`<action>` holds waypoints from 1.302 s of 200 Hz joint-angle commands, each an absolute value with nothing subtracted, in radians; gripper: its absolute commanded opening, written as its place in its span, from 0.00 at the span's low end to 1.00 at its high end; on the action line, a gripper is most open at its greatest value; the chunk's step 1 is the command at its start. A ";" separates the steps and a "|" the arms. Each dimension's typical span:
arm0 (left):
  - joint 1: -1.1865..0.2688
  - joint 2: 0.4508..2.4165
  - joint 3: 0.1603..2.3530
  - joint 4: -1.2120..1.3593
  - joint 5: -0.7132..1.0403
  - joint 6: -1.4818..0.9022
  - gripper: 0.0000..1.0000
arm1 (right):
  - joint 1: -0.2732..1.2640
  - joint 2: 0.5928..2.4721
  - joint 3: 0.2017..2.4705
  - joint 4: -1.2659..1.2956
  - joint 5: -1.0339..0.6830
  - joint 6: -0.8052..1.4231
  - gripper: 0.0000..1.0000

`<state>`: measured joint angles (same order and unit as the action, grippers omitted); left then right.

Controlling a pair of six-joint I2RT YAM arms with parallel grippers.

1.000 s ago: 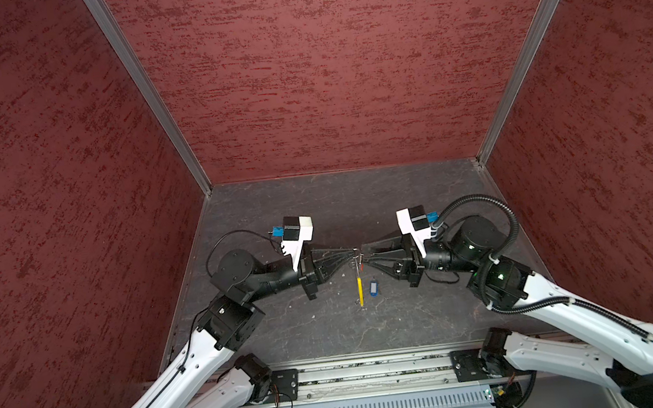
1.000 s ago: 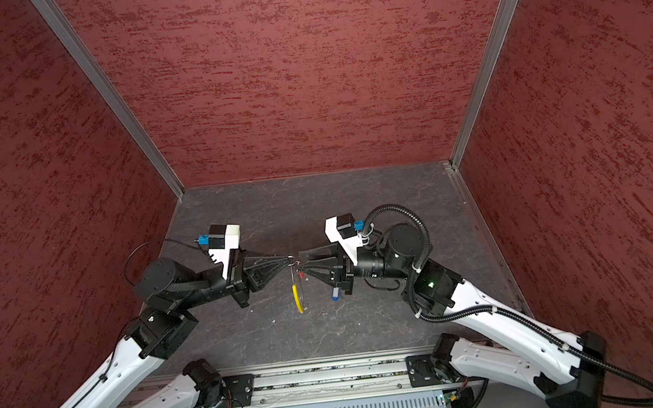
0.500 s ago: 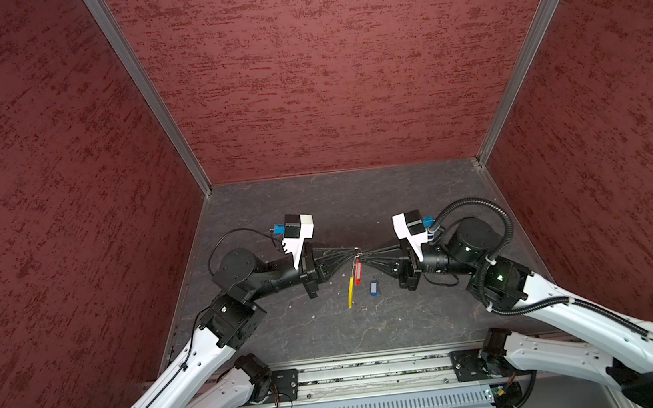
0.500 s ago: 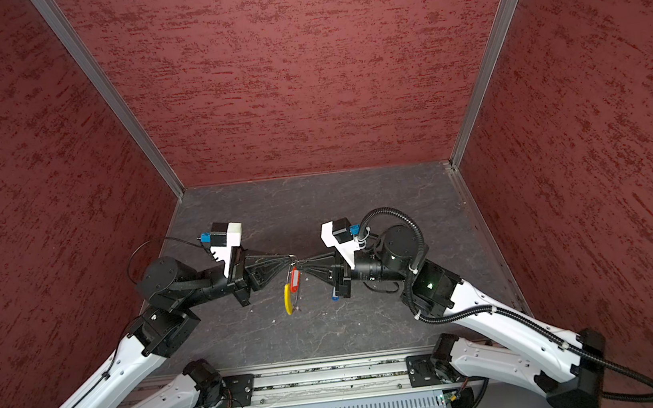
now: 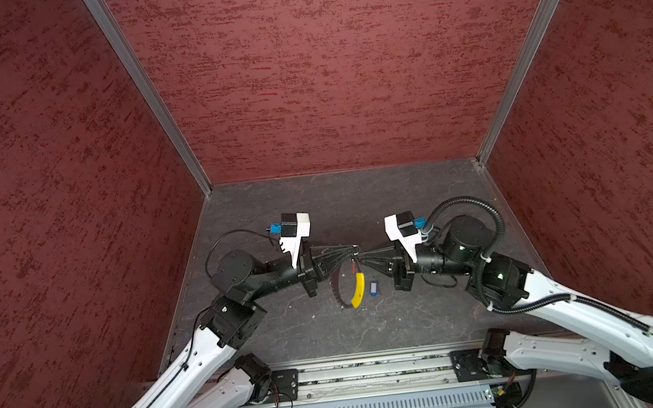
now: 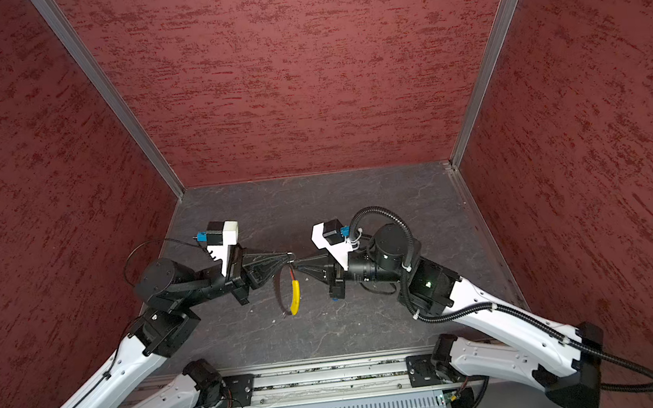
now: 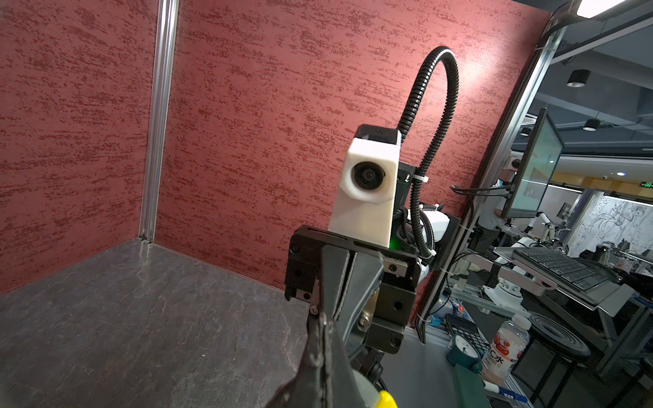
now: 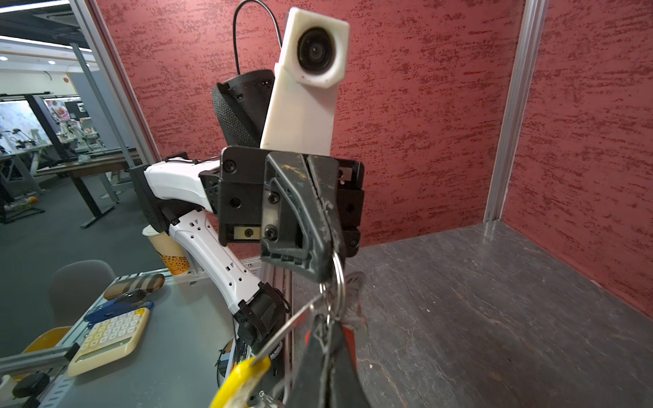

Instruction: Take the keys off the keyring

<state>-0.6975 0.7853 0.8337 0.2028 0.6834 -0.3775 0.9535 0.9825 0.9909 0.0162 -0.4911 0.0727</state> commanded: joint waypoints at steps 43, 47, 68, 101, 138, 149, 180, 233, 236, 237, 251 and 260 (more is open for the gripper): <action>-0.679 0.781 0.815 0.254 0.705 -0.380 0.00 | 1.000 0.990 1.022 -0.077 -0.398 0.012 0.00; -0.678 0.781 0.814 0.255 0.710 -0.380 0.00 | 1.000 0.988 1.020 -0.076 -0.396 0.013 0.00; -0.667 0.774 0.807 0.258 0.719 -0.386 0.00 | 1.001 0.979 1.013 -0.076 -0.382 0.018 0.00; -0.657 0.760 0.795 0.273 0.738 -0.393 0.00 | 1.002 0.961 0.998 -0.061 -0.380 0.033 0.09; -0.652 0.754 0.797 0.257 0.751 -0.390 0.00 | 1.002 0.932 0.995 -0.072 -0.366 0.037 0.38; -0.650 0.749 0.796 0.252 0.752 -0.386 0.00 | 1.002 0.911 0.989 -0.069 -0.350 0.040 0.40; -0.647 0.737 0.775 0.276 0.759 -0.389 0.00 | 1.002 0.845 0.938 0.046 -0.295 0.099 0.46; -0.647 0.738 0.737 0.382 0.761 -0.426 0.00 | 1.002 0.888 0.880 0.361 -0.324 0.297 0.49; -0.647 0.737 0.736 0.385 0.760 -0.426 0.00 | 1.001 0.893 0.881 0.364 -0.331 0.303 0.49; -0.647 0.737 0.734 0.386 0.760 -0.427 0.00 | 1.001 0.895 0.882 0.366 -0.333 0.305 0.50; -0.647 0.736 0.731 0.398 0.761 -0.434 0.00 | 1.002 0.915 0.885 0.384 -0.353 0.323 0.50; -0.647 0.735 0.726 0.409 0.759 -0.438 0.00 | 1.001 0.924 0.882 0.395 -0.367 0.333 0.49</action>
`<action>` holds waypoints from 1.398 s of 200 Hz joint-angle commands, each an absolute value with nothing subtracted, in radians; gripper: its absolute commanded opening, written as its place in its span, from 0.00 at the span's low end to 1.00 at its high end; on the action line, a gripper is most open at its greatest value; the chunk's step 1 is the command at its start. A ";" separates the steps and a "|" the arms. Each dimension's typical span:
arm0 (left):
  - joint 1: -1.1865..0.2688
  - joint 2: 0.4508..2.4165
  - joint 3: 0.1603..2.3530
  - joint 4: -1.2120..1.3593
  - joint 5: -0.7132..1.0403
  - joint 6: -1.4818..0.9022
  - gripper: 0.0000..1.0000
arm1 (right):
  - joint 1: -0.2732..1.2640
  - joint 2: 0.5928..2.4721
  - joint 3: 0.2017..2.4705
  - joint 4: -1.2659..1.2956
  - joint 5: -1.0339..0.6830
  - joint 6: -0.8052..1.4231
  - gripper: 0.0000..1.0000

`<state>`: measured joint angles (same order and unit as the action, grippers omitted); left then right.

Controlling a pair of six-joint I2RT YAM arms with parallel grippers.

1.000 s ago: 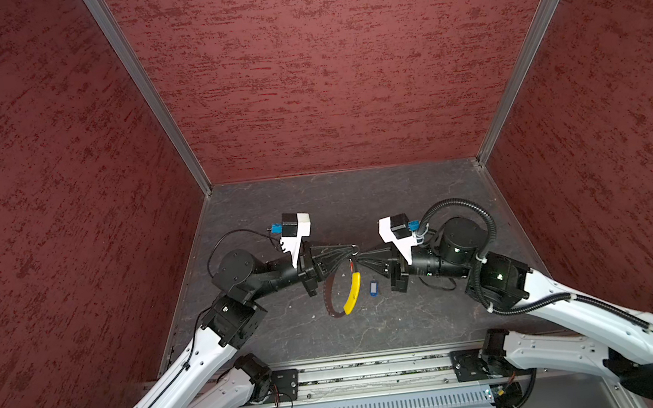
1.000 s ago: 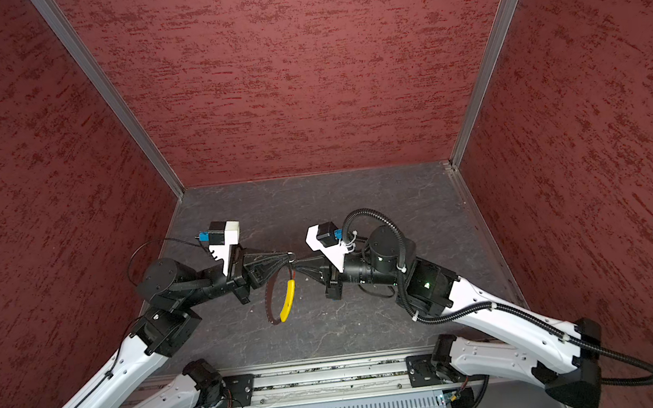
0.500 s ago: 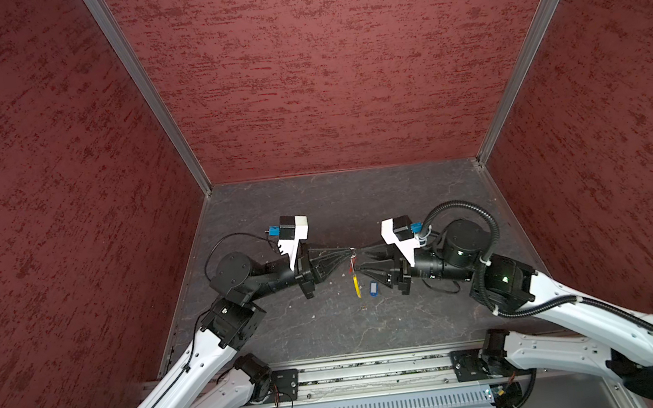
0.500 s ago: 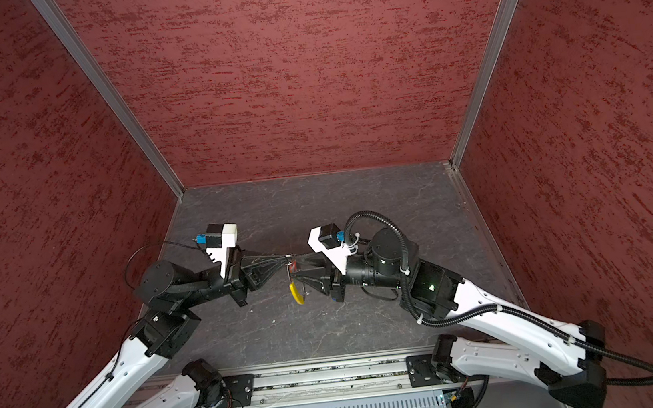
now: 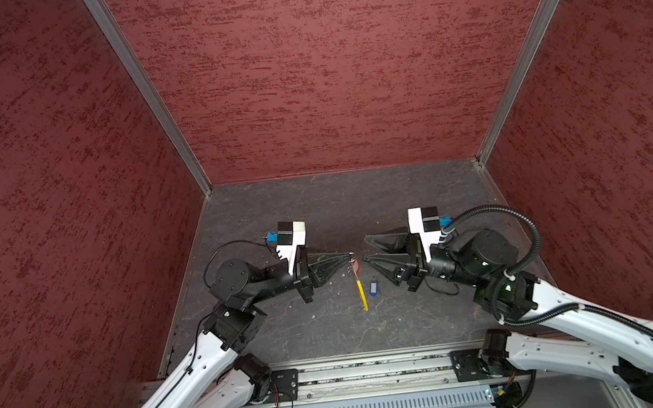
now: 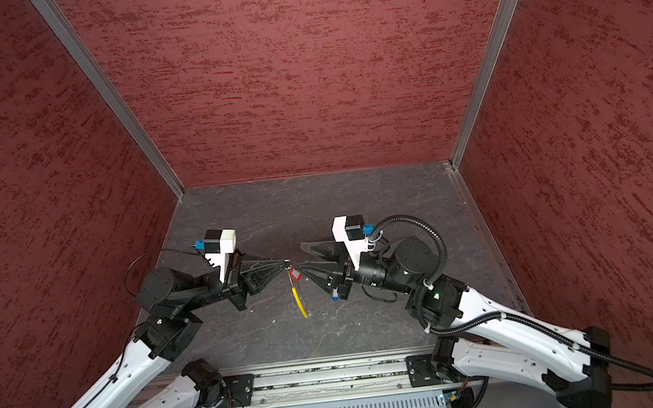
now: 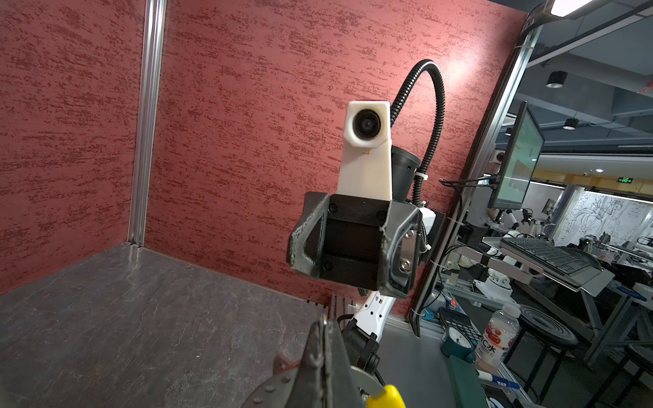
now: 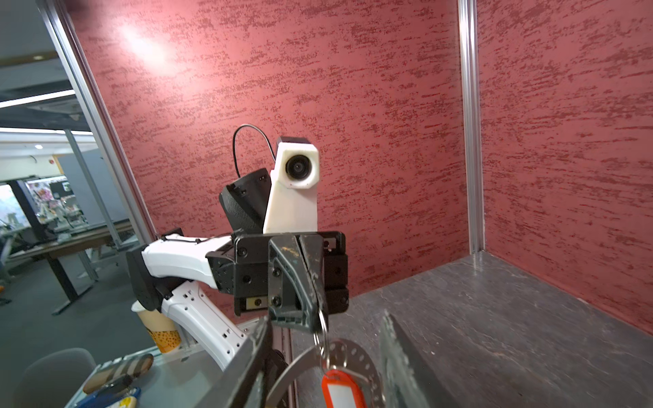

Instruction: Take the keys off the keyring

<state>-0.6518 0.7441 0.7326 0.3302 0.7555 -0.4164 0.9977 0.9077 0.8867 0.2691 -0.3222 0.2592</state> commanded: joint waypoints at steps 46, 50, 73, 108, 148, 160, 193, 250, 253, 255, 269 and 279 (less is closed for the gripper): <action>-0.647 0.732 0.707 0.458 0.759 -0.454 0.00 | 1.001 0.958 0.871 0.413 -0.421 0.349 0.47; -0.647 0.731 0.706 0.459 0.758 -0.454 0.00 | 1.001 0.962 0.870 0.414 -0.429 0.351 0.46; -0.647 0.728 0.701 0.468 0.754 -0.456 0.00 | 1.000 0.980 0.871 0.415 -0.455 0.359 0.42; -0.647 0.728 0.698 0.469 0.759 -0.460 0.00 | 0.997 0.985 0.860 0.428 -0.477 0.365 0.34; -0.647 0.733 0.697 0.503 0.757 -0.467 0.00 | 0.991 0.973 0.847 0.426 -0.477 0.367 0.22; -0.647 0.736 0.697 0.509 0.759 -0.471 0.00 | 0.988 0.971 0.845 0.422 -0.476 0.365 0.19; -0.647 0.746 0.702 0.511 0.762 -0.482 0.00 | 0.984 0.974 0.849 0.413 -0.484 0.364 0.06; -0.650 0.761 0.710 0.508 0.776 -0.500 0.00 | 0.975 0.970 0.866 0.383 -0.485 0.359 0.00; -0.650 0.760 0.711 0.504 0.776 -0.501 0.00 | 0.974 0.970 0.869 0.377 -0.486 0.357 0.00; -0.650 0.760 0.712 0.503 0.776 -0.500 0.00 | 0.973 0.969 0.872 0.371 -0.485 0.356 0.00; -0.650 0.751 0.719 0.457 0.765 -0.493 0.04 | 0.965 0.964 0.887 0.328 -0.483 0.345 0.00; -0.647 0.743 0.725 0.420 0.756 -0.487 0.19 | 0.956 0.959 0.898 0.291 -0.482 0.338 0.00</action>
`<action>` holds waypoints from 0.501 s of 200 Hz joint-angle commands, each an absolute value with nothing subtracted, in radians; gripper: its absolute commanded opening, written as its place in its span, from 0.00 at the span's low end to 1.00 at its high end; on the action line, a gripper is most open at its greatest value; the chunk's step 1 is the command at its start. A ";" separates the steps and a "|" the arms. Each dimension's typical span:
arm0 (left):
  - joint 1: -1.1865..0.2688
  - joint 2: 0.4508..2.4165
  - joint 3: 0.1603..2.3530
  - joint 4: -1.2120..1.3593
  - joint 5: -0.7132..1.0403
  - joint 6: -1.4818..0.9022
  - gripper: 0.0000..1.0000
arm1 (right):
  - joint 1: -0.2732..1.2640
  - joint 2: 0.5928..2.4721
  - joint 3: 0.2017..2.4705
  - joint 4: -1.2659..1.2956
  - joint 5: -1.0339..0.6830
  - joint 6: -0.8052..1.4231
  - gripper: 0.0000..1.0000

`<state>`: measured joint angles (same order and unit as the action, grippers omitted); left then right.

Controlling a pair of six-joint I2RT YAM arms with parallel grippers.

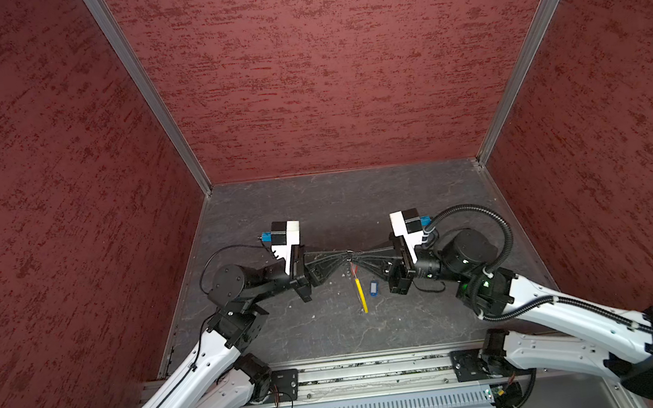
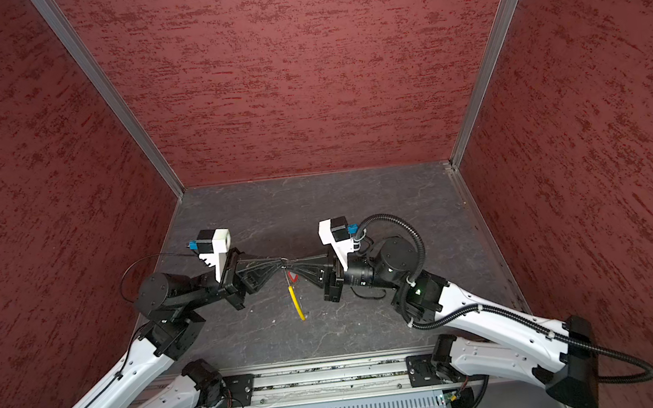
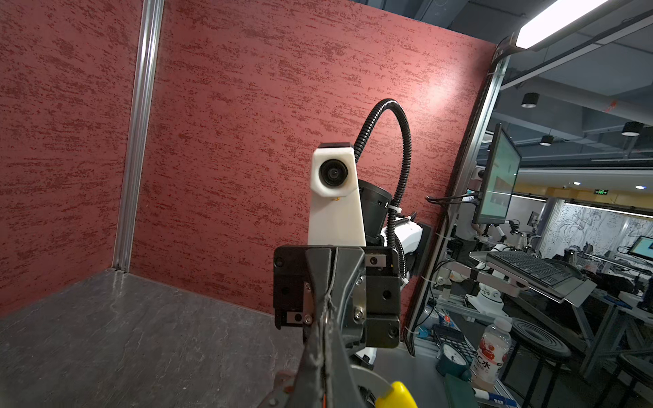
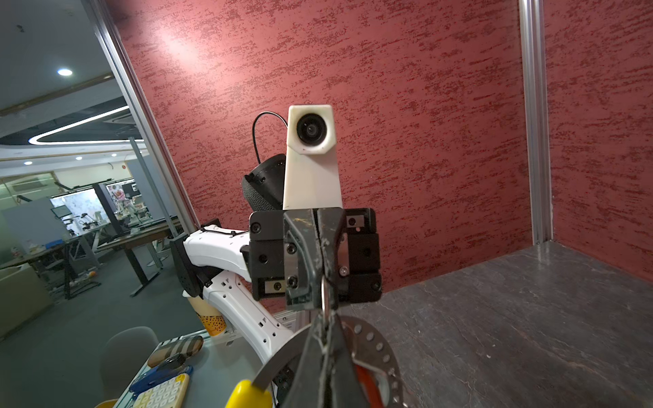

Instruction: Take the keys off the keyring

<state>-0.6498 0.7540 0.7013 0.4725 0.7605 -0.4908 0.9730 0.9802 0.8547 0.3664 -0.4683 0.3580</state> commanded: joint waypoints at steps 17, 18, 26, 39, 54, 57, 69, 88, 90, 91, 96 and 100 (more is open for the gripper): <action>-0.641 0.725 0.733 0.370 0.747 -0.481 0.46 | 0.939 0.944 0.925 0.212 -0.491 0.318 0.00; -0.641 0.724 0.733 0.367 0.747 -0.481 0.46 | 0.938 0.944 0.926 0.207 -0.492 0.317 0.00; -0.635 0.715 0.737 0.342 0.747 -0.479 0.53 | 0.931 0.938 0.942 0.166 -0.497 0.305 0.00; -0.623 0.702 0.747 0.293 0.743 -0.470 0.60 | 0.920 0.936 0.970 0.090 -0.505 0.282 0.00; -0.609 0.687 0.770 0.214 0.748 -0.448 0.63 | 0.911 0.939 1.006 0.002 -0.511 0.249 0.00; -0.606 0.686 0.777 0.195 0.750 -0.440 0.63 | 0.909 0.940 1.013 -0.016 -0.512 0.241 0.00; -0.598 0.685 0.813 0.110 0.760 -0.407 0.63 | 0.905 0.945 1.041 -0.085 -0.521 0.212 0.00; -0.595 0.699 0.873 -0.020 0.776 -0.351 0.62 | 0.899 0.955 1.087 -0.180 -0.520 0.172 0.00; -0.594 0.702 0.879 -0.032 0.778 -0.344 0.62 | 0.898 0.957 1.091 -0.189 -0.520 0.169 0.00; -0.594 0.704 0.882 -0.040 0.779 -0.341 0.62 | 0.898 0.958 1.093 -0.195 -0.520 0.167 0.00; -0.593 0.710 0.896 -0.071 0.779 -0.327 0.62 | 0.896 0.961 1.104 -0.219 -0.522 0.156 0.00; -0.594 0.714 0.909 -0.095 0.779 -0.316 0.62 | 0.896 0.964 1.113 -0.234 -0.523 0.150 0.00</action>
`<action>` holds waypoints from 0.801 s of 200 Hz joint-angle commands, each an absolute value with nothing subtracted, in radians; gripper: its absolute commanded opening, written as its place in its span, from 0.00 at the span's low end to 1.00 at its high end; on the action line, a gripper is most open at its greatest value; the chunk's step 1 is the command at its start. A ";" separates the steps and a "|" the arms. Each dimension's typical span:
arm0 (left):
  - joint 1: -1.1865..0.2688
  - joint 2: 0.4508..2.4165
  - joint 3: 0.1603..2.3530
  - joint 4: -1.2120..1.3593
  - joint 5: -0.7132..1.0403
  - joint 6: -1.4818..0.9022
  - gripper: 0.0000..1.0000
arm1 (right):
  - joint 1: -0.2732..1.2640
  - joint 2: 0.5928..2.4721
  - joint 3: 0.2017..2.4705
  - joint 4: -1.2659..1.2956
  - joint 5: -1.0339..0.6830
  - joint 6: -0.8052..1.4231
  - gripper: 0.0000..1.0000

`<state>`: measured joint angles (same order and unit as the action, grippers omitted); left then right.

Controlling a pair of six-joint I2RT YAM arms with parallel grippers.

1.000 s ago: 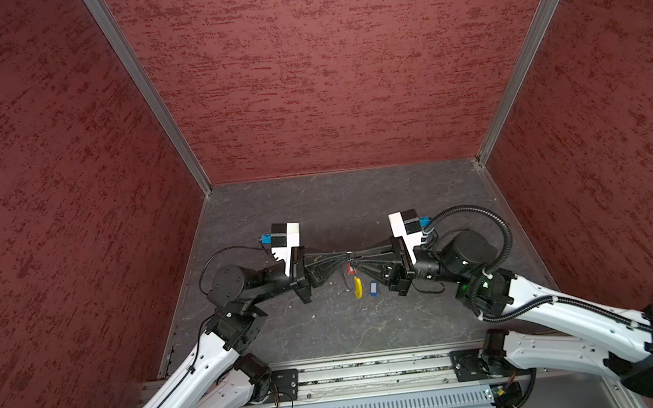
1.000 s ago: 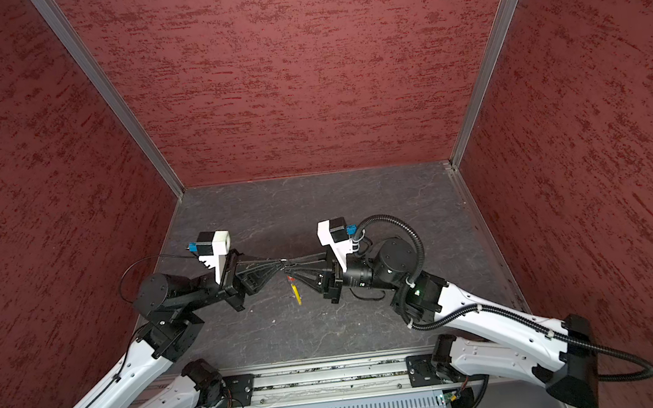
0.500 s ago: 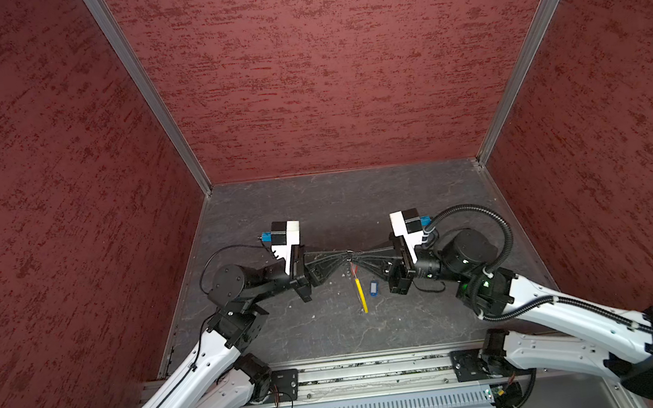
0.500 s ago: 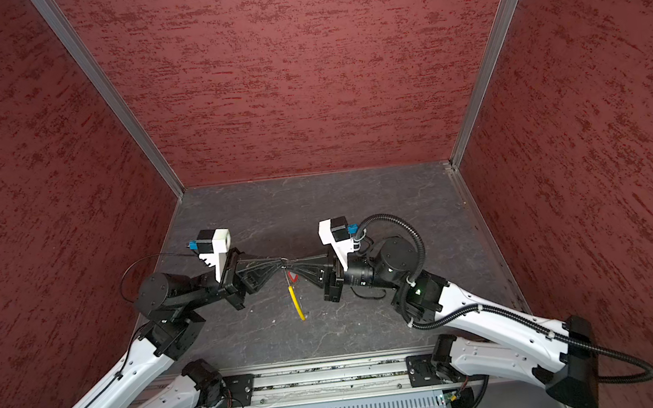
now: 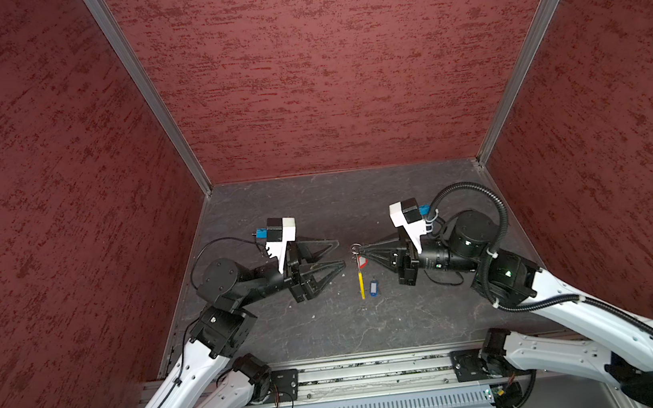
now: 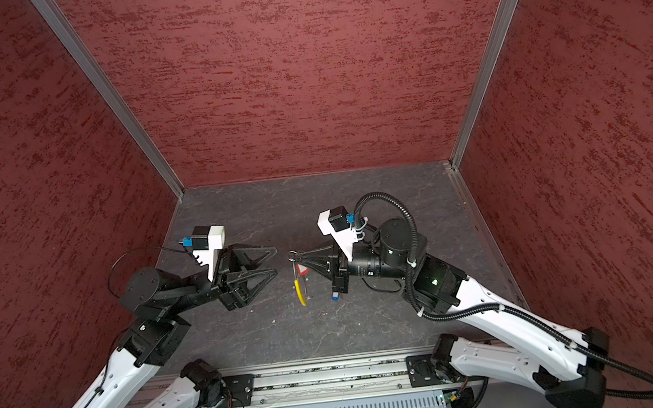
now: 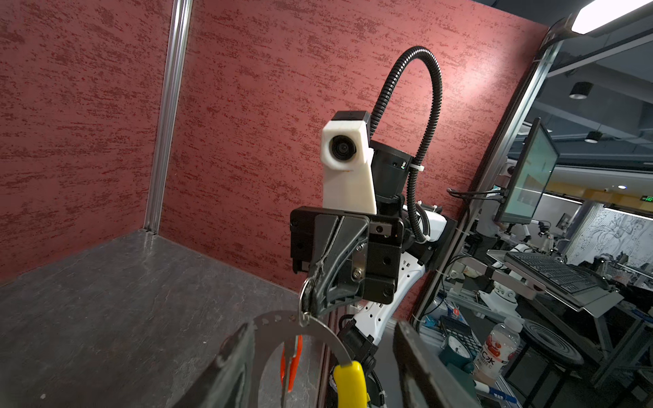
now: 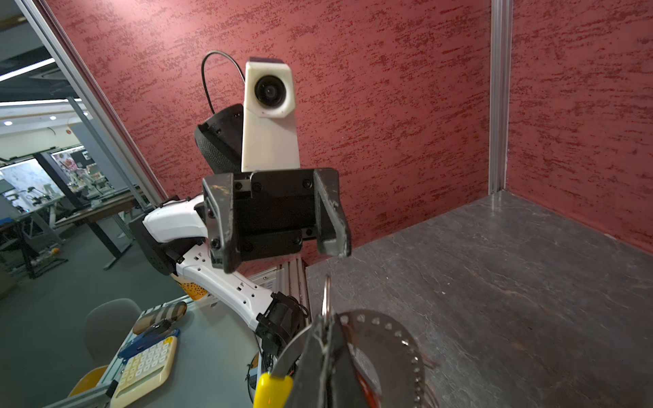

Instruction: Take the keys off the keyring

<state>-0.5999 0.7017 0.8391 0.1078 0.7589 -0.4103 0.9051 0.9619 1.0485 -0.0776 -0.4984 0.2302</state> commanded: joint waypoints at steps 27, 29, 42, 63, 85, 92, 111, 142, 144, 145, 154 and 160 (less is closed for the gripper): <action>-0.592 0.748 0.979 -0.210 0.791 -0.264 0.57 | 0.891 0.983 1.165 -0.326 -0.552 0.113 0.00; -0.592 0.752 0.985 -0.217 0.794 -0.260 0.56 | 0.892 0.985 1.169 -0.332 -0.555 0.110 0.00; -0.592 0.772 1.018 -0.263 0.813 -0.237 0.48 | 0.890 0.996 1.192 -0.369 -0.566 0.094 0.00; -0.592 0.809 1.069 -0.342 0.842 -0.206 0.46 | 0.889 1.012 1.224 -0.420 -0.586 0.068 0.00; -0.594 0.844 1.098 -0.384 0.875 -0.193 0.45 | 0.888 1.029 1.245 -0.451 -0.611 0.052 0.00; -0.596 0.854 1.107 -0.393 0.887 -0.189 0.43 | 0.888 1.035 1.251 -0.458 -0.613 0.048 0.00; -0.606 0.876 1.126 -0.432 0.884 -0.170 0.40 | 0.887 1.045 1.261 -0.469 -0.620 0.042 0.00; -0.623 0.896 1.138 -0.452 0.882 -0.153 0.37 | 0.886 1.051 1.269 -0.472 -0.624 0.043 0.00; -0.625 0.896 1.139 -0.453 0.882 -0.152 0.37 | 0.887 1.051 1.269 -0.472 -0.625 0.043 0.00; -0.625 0.897 1.140 -0.453 0.883 -0.152 0.37 | 0.886 1.052 1.270 -0.472 -0.626 0.043 0.00; -0.633 0.901 1.142 -0.458 0.882 -0.148 0.36 | 0.886 1.053 1.271 -0.474 -0.626 0.042 0.00; -0.639 0.906 1.145 -0.465 0.882 -0.141 0.35 | 0.887 1.054 1.272 -0.474 -0.626 0.043 0.00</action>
<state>-0.6212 0.8989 1.1160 -0.4286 0.8635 -0.1814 0.8928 1.0550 1.2243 -0.4706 -0.5995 0.0704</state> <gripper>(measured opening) 0.364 0.041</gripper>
